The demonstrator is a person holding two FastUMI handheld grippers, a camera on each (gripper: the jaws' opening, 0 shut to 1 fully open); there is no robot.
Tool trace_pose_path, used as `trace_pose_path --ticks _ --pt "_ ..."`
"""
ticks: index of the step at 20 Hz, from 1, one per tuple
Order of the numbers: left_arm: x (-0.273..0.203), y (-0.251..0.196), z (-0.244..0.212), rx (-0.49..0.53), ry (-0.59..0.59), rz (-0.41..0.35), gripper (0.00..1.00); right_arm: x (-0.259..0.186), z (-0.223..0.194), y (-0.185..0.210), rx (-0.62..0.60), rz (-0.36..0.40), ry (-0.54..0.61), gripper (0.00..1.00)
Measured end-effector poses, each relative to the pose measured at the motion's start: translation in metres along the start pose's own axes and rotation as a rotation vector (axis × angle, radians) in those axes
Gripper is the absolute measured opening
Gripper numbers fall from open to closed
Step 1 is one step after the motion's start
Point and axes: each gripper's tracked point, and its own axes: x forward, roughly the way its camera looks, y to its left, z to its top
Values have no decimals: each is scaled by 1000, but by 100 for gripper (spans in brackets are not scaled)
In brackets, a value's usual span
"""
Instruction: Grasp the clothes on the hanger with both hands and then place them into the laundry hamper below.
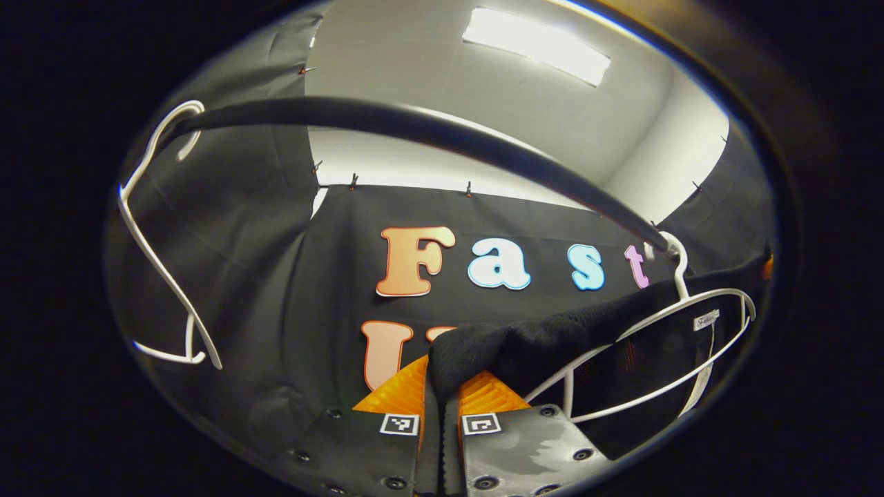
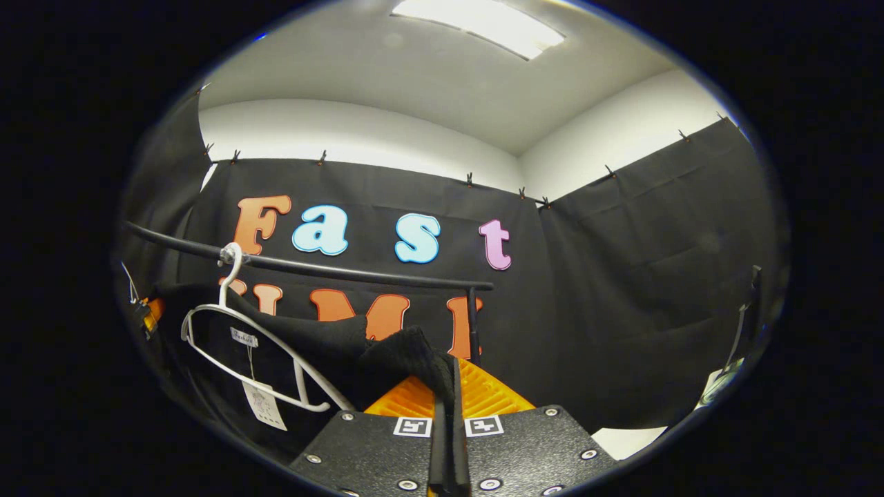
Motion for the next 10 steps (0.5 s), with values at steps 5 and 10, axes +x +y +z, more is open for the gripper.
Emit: trace_pose_path --ticks 5,10 --pt "13 -1 -26 -68 36 -10 8 10 -23 6 11 7 3 3" --pt "25 4 -61 -91 115 -11 9 20 -48 10 -21 26 45 3"
